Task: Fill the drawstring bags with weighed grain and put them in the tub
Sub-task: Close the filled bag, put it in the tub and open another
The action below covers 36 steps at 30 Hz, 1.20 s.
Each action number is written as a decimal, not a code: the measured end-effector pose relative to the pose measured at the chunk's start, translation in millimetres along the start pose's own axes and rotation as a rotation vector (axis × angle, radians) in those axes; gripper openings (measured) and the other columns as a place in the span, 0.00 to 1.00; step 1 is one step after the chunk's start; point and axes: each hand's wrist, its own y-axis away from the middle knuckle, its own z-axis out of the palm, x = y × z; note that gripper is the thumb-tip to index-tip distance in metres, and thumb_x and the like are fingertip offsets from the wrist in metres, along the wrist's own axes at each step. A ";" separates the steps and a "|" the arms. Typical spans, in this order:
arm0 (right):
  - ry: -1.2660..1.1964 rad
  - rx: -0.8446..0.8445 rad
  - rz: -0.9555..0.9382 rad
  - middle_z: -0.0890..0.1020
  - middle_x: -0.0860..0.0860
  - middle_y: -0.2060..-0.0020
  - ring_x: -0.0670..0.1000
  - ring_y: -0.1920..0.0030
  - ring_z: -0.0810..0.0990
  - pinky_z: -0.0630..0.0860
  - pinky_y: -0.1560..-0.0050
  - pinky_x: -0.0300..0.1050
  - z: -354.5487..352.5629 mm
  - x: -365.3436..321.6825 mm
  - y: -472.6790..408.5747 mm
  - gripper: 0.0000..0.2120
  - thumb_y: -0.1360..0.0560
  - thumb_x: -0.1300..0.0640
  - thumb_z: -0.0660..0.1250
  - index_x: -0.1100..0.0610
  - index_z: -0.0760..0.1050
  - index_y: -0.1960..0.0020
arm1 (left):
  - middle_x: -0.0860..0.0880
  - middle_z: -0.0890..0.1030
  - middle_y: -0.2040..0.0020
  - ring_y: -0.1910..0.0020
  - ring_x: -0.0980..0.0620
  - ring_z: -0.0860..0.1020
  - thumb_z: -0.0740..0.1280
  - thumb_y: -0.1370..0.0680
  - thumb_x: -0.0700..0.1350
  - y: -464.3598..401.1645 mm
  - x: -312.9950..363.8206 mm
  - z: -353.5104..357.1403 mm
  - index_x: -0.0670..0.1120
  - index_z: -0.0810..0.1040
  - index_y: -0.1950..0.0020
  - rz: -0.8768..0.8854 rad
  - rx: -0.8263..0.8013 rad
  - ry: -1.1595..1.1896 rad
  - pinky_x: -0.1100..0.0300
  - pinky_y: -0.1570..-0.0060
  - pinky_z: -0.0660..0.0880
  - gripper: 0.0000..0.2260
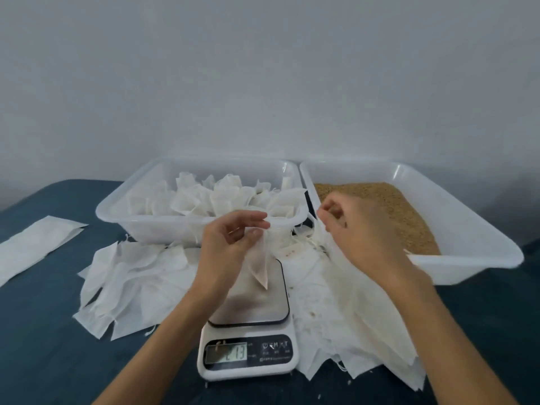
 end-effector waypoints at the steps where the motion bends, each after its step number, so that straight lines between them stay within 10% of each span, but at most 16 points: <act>1: -0.076 -0.009 -0.042 0.79 0.38 0.66 0.41 0.67 0.78 0.74 0.66 0.37 9.3 -8.8 18.2 0.04 0.19 0.49 0.67 0.46 0.78 0.52 | 0.50 0.88 0.55 0.52 0.57 0.84 0.68 0.22 0.26 -5.6 6.5 0.2 0.46 0.85 0.49 0.022 0.017 -0.008 0.68 0.52 0.77 0.16; 17: -0.761 0.056 0.046 0.82 0.51 0.68 0.45 0.77 0.67 0.65 0.74 0.38 37.3 -3.3 59.8 0.10 0.15 0.48 0.58 0.46 0.78 0.44 | 0.49 0.84 0.52 0.51 0.54 0.81 0.57 0.24 0.25 -102.9 11.2 19.1 0.41 0.84 0.46 0.028 0.147 -0.477 0.62 0.43 0.78 0.20; 21: -0.912 0.097 0.049 0.82 0.55 0.67 0.49 0.78 0.67 0.64 0.76 0.39 29.7 -3.1 58.2 0.13 0.14 0.49 0.55 0.50 0.78 0.43 | 0.48 0.80 0.42 0.42 0.51 0.78 0.62 0.21 0.27 -62.7 9.1 21.5 0.42 0.82 0.40 0.346 0.152 -0.726 0.72 0.40 0.69 0.17; 24: -1.004 0.118 0.068 0.82 0.57 0.66 0.52 0.77 0.66 0.63 0.78 0.41 25.2 -2.7 57.3 0.13 0.14 0.50 0.55 0.51 0.78 0.42 | 0.47 0.80 0.45 0.45 0.45 0.79 0.64 0.21 0.26 -17.1 -7.6 20.6 0.41 0.82 0.42 0.523 -0.001 -0.839 0.55 0.45 0.76 0.15; 28: -1.010 0.097 0.078 0.81 0.57 0.67 0.51 0.78 0.66 0.63 0.78 0.40 24.5 -3.3 57.6 0.13 0.14 0.50 0.55 0.52 0.77 0.43 | 0.48 0.82 0.47 0.49 0.45 0.81 0.64 0.21 0.29 14.5 -31.4 18.6 0.41 0.84 0.43 0.370 -0.301 -0.941 0.56 0.51 0.75 0.13; 36: -0.750 -0.245 0.103 0.84 0.52 0.64 0.47 0.76 0.71 0.69 0.73 0.37 21.7 5.5 59.4 0.06 0.17 0.51 0.64 0.50 0.80 0.47 | 0.51 0.82 0.50 0.51 0.48 0.80 0.70 0.20 0.33 10.7 -37.1 -29.6 0.44 0.85 0.49 0.297 -0.264 -0.982 0.52 0.49 0.76 0.08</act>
